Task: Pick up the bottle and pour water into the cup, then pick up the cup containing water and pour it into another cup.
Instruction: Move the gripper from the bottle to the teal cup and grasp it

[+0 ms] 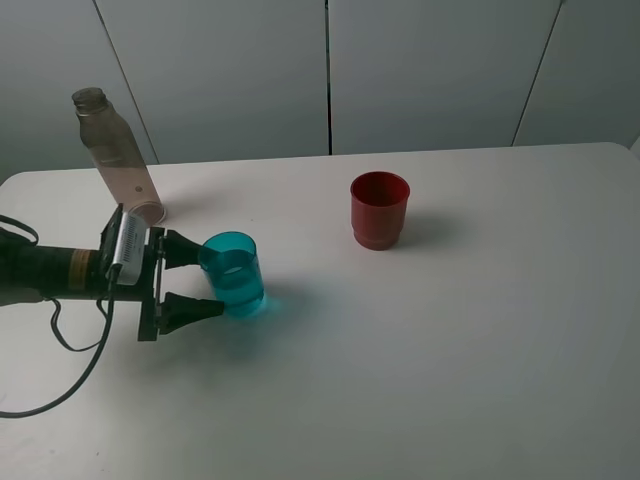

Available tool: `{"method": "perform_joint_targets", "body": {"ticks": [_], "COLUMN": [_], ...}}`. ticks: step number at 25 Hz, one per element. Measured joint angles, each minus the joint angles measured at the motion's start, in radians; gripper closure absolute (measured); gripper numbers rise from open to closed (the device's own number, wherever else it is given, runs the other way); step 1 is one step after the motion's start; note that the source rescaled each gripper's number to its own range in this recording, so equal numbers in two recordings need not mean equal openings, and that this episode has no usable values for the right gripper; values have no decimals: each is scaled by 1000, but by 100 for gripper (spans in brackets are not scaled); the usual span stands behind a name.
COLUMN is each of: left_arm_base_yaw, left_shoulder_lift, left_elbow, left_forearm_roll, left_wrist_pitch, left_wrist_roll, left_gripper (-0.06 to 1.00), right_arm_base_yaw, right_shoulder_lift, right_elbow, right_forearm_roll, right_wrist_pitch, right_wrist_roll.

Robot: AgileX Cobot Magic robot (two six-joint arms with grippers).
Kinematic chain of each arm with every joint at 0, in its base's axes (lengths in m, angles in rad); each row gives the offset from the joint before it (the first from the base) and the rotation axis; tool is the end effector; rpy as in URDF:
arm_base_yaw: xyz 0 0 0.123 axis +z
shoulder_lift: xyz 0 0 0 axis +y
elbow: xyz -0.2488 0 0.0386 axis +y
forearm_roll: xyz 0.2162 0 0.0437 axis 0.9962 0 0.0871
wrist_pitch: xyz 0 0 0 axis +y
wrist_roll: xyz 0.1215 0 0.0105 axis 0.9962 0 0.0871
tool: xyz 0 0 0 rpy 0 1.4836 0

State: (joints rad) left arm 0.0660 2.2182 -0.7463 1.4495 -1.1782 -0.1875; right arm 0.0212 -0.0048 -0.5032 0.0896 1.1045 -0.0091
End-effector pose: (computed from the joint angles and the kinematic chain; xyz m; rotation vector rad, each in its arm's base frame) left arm 0.2745 -0.0939 0.0439 1.2473 1.6062 -0.8488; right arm 0.0246 0.0103 0.2445 -0.0385 2.0784 0.1152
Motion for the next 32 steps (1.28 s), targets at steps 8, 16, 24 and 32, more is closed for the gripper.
{"method": "perform_joint_targets", "body": {"ticks": [8,16,24,32], "left_arm_base_yaw": [-38,-85,-85,-123], "left_shoulder_lift": [24,48,48,48], "left_elbow": [-21,-87,-100,-147], "left_forearm_roll": [-43,-21,-8,-28], "left_wrist_pitch": [-7,10,16,9], "left_wrist_roll": [38,34,28,7], "left_gripper": [-5,-5,-5,-5], "right_arm_base_yaw": [0,0,0,0], "right_shoulder_lift": [0,0,0,0], "right_elbow": [0,0,0,0], "right_forearm_roll": [0,0,0,0], "right_wrist_pitch": [0,0,0,0], "right_wrist_roll": [0,-2,-2,0]}}
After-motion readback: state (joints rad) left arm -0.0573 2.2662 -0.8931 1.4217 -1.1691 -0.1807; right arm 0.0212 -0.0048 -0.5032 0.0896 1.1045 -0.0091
